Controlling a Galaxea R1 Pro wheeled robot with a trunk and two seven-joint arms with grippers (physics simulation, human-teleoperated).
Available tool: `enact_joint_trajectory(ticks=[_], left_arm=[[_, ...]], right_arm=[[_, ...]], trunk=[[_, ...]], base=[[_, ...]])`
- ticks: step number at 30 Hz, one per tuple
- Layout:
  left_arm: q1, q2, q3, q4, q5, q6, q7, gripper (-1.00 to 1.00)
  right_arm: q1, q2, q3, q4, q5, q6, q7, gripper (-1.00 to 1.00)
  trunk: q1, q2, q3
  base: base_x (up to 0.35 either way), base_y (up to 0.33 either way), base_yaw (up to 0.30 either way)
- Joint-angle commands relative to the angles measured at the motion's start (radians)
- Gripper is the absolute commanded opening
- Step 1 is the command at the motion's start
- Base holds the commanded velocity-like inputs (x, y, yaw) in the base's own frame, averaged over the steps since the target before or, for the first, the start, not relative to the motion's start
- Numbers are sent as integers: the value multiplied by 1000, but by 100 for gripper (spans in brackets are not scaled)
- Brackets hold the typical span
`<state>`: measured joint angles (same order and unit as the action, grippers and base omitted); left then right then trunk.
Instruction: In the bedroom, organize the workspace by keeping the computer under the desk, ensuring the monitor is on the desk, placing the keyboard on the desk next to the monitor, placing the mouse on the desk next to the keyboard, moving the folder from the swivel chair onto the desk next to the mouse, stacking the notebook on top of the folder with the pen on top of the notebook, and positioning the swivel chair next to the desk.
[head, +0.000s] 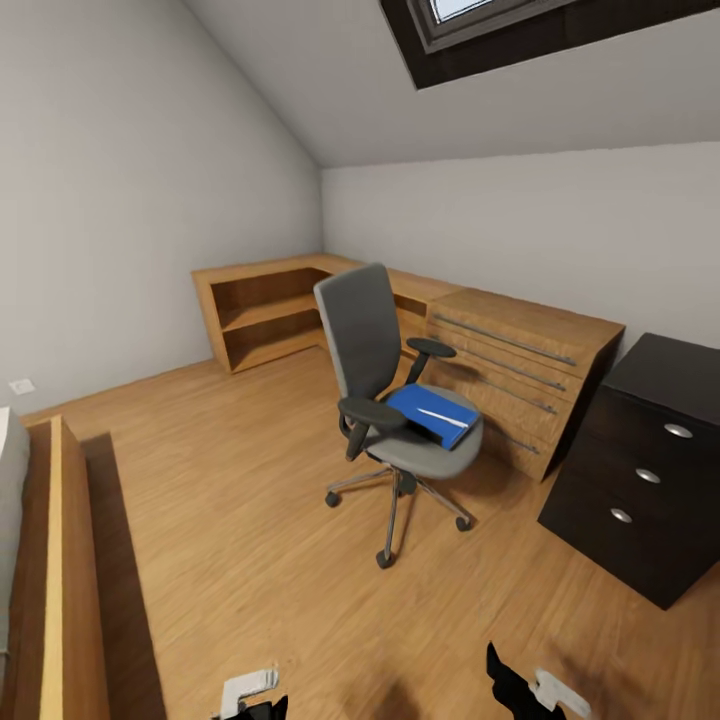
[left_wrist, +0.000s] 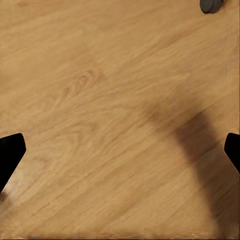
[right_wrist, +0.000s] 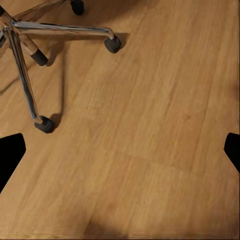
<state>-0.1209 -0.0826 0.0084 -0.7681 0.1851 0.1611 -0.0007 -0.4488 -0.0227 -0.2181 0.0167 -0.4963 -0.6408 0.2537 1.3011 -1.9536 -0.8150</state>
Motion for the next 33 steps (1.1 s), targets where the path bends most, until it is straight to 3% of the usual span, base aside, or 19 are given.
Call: enact_joint_trajectory(ticks=[1,7,11,17,33], left_arm=[[0,0,1,16,9,-12,0,100],[0,3,4,149,9,-85,1,100],[0,4,4,232,7,-114,-1,100],[0,4,4,259,8,-123,-2,100],[0,4,4,274,12,-123,-2,100]], right_arm=[[5,-1,-7,2,-2,-3,9,100],[31,-2,-7,3,-2,-5,2,100],[36,-8,-8,1,-5,-5,-50,100],[38,-9,-6,0,-6,-5,-96,100],[38,0,-7,3,-2,-2,-101,100]], trunk=[[-4,7,2],[-27,49,21],[-42,77,34],[-65,119,56],[-127,231,124]], base=[[0,0,0],[0,0,0],[0,0,-1],[0,0,-96],[0,0,-180]])
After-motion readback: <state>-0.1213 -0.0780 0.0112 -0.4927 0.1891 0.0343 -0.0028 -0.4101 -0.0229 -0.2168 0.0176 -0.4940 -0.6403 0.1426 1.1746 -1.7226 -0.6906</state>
